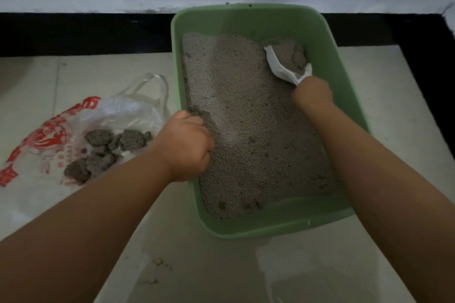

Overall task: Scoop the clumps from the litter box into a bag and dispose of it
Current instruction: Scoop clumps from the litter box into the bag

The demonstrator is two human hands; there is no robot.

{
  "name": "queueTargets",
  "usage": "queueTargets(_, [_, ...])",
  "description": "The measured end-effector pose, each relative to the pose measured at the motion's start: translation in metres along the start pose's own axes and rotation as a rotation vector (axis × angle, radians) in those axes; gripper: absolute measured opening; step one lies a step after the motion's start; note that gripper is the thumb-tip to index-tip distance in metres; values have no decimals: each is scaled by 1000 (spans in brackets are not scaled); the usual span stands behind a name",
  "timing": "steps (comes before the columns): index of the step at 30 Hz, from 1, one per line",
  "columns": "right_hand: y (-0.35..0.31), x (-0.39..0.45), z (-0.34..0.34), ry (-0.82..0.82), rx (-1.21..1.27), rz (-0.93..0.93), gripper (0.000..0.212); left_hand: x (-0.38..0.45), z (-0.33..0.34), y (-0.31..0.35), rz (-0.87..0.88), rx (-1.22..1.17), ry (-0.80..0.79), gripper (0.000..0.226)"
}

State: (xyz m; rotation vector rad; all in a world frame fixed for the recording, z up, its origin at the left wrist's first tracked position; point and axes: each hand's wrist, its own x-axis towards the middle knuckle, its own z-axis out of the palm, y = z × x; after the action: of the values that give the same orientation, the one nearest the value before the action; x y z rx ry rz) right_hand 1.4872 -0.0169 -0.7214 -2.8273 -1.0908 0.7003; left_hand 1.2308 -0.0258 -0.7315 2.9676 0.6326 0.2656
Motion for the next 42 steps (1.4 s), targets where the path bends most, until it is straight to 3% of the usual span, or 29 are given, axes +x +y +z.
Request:
queueTargets(3, [0, 1, 5, 41, 33, 11, 53, 0, 4, 0, -30, 12, 7, 29])
queueTargets(8, [17, -2, 18, 226, -170, -93, 30, 1, 3, 2, -58, 36, 2, 31])
queueTargets(14, [34, 1, 32, 317, -149, -164, 34, 2, 1, 3, -88, 58, -22, 30])
queueTargets(21, [47, -9, 45, 405, 38, -306, 37, 5, -4, 6, -112, 59, -53, 32])
queueTargets(24, [53, -22, 42, 420, 85, -366, 30, 4, -6, 7, -165, 3, -173, 35])
queueTargets(28, [61, -53, 38, 427, 101, -510, 28, 4, -13, 10, -171, 74, -220, 34])
queueTargets(36, [69, -99, 35, 366, 1, -593, 30, -8, -10, 20, -188, 46, -62, 30])
queueTargets(42, [67, -123, 18, 355, -69, -617, 28, -12, -13, 26, -216, -54, -56, 26])
